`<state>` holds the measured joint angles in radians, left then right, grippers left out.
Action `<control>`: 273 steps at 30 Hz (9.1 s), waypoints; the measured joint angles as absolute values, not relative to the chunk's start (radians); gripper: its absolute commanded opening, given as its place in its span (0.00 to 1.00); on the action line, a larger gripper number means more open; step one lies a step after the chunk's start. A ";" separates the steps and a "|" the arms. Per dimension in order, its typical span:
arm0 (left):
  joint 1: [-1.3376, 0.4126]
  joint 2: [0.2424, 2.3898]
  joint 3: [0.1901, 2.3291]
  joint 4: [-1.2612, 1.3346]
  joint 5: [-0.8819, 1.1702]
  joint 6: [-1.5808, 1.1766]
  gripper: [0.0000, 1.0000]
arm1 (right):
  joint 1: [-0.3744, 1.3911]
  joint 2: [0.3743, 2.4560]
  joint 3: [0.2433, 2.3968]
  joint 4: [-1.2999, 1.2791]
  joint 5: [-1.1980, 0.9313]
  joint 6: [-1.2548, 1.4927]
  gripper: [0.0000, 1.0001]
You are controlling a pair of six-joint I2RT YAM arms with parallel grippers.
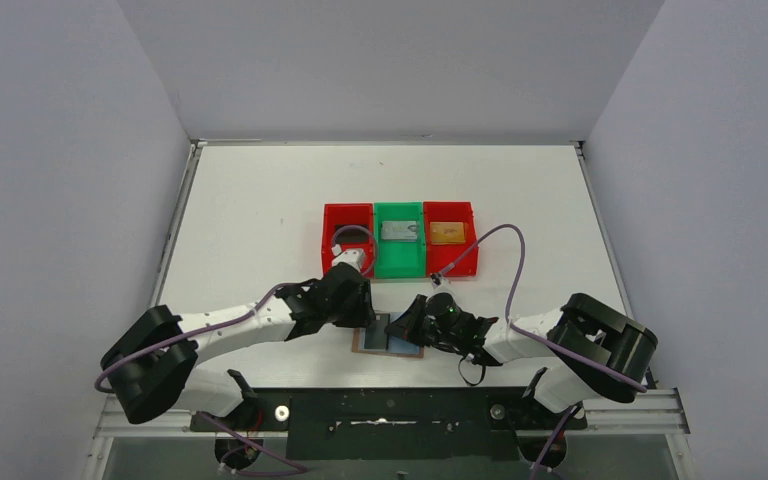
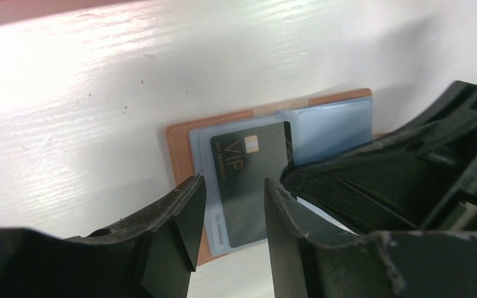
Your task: Take the credit cards out of the card holder
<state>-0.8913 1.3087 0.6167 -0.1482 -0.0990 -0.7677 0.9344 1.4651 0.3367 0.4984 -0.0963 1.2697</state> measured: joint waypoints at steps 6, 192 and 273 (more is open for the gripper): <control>-0.952 1.453 0.721 -0.274 -0.181 -0.761 0.35 | 0.934 1.465 0.339 0.492 -0.096 1.270 0.00; -1.016 1.504 0.667 -0.068 -0.235 -0.893 0.10 | 0.843 1.218 0.169 0.416 -0.121 1.322 0.26; -1.034 1.472 0.548 0.138 -0.075 -0.936 0.13 | 0.846 1.188 0.166 0.452 -0.074 1.238 0.45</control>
